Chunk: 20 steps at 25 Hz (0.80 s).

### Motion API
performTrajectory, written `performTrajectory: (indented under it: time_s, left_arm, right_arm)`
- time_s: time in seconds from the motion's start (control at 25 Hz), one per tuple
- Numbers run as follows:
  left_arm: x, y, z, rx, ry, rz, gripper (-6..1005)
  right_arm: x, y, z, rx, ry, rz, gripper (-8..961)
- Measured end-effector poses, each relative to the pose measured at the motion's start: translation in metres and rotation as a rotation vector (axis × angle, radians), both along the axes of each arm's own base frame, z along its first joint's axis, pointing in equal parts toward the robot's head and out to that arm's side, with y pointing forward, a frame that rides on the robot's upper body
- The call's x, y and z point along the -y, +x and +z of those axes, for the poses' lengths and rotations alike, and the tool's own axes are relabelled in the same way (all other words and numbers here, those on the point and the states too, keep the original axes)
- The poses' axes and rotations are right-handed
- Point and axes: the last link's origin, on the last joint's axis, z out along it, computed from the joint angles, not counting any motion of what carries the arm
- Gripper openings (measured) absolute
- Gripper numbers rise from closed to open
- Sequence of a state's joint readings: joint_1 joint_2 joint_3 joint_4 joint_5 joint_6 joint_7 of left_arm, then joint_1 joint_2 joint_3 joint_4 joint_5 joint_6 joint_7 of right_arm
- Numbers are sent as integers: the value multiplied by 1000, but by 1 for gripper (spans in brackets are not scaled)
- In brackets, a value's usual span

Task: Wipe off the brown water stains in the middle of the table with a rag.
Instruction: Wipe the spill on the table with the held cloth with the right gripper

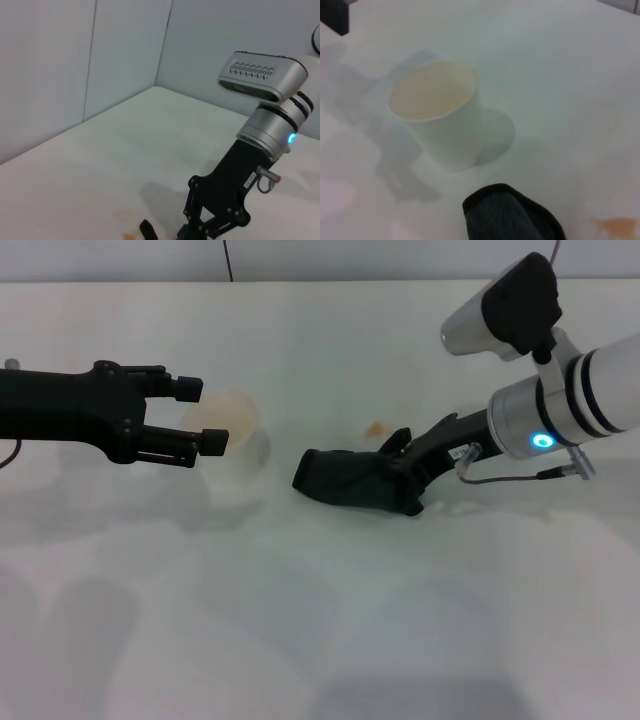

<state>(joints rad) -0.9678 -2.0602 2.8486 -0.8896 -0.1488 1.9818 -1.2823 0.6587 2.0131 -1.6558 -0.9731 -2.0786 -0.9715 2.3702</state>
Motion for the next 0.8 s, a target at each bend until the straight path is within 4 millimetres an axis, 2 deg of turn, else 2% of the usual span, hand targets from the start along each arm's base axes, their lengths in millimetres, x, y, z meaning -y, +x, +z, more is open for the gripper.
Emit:
performTrajectory:
  time_s: [0.8]
  left_arm:
    - [1, -2, -1, -2, 2, 6, 874]
  right_arm:
    - [-8, 34, 24, -8, 127, -86, 76]
